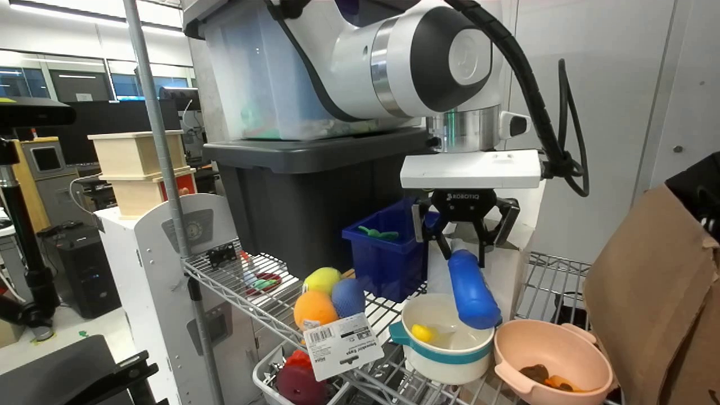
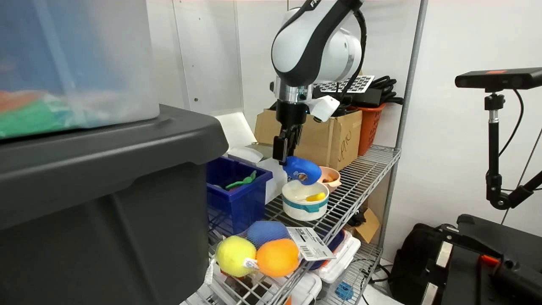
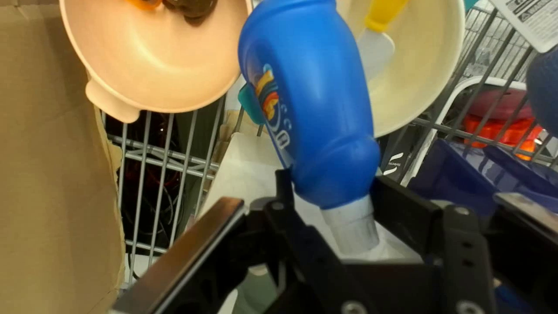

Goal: Pick up the bottle and put it in the bowl

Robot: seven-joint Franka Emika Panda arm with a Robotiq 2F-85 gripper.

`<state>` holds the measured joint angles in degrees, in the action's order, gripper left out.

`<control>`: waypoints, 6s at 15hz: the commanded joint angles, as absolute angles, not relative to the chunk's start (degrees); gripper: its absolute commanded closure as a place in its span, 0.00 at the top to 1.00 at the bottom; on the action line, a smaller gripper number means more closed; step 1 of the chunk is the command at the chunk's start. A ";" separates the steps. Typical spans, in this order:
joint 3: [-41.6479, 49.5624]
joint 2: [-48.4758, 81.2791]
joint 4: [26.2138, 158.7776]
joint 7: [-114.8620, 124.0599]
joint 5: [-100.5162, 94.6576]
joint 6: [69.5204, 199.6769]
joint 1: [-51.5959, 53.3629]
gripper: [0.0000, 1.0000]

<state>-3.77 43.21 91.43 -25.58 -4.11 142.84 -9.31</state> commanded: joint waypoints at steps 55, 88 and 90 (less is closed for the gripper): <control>-3.79 44.05 84.50 -27.75 -1.41 135.10 -15.26 1.00; -2.63 -1.81 139.01 -25.28 -1.18 140.97 -3.14 1.00; -2.54 -3.52 140.20 -25.43 -0.83 140.73 -2.41 1.00</control>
